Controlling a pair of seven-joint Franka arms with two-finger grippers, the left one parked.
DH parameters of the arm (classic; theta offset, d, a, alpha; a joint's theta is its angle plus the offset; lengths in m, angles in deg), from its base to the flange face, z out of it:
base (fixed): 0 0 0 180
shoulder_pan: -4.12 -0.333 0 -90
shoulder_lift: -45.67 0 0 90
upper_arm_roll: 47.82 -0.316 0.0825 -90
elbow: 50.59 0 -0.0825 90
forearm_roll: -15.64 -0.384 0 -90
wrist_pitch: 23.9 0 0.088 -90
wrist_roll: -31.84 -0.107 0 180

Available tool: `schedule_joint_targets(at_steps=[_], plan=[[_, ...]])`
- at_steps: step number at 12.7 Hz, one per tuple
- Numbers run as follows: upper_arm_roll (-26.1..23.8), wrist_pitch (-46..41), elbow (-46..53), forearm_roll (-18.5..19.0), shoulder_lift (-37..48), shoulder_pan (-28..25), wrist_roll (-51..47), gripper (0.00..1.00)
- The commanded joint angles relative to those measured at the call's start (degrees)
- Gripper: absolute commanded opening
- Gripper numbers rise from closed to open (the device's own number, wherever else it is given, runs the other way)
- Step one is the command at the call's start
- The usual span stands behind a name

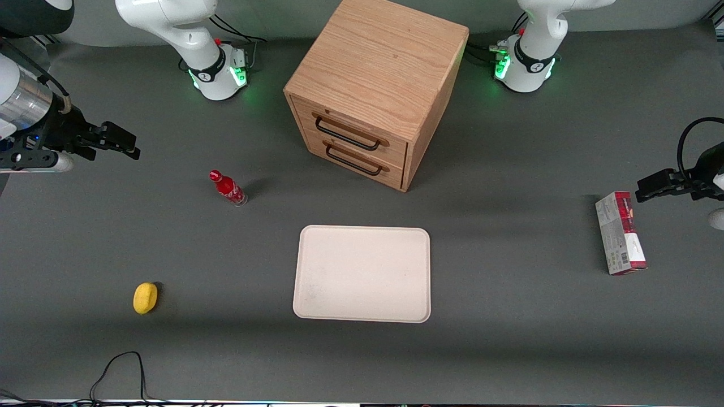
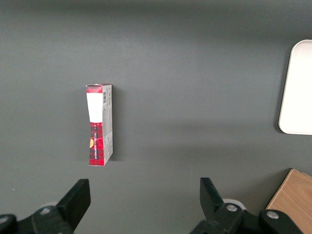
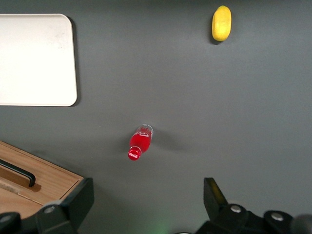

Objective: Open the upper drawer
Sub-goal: 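Move the right gripper toward the upper drawer's black handle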

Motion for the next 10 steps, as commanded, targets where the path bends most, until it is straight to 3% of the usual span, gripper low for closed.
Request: schedule_joint_targets(at_steps=[1,4,10], plan=[[-1.02,-1.31,1.00,0.53,0.17,1.05,-0.74,1.00],[-3.29,-1.22,4.32,0.27,-3.15,1.13,-1.70,1.00],[-24.19,-1.13,11.55,0.10,-11.34,1.31,-3.56,1.00]])
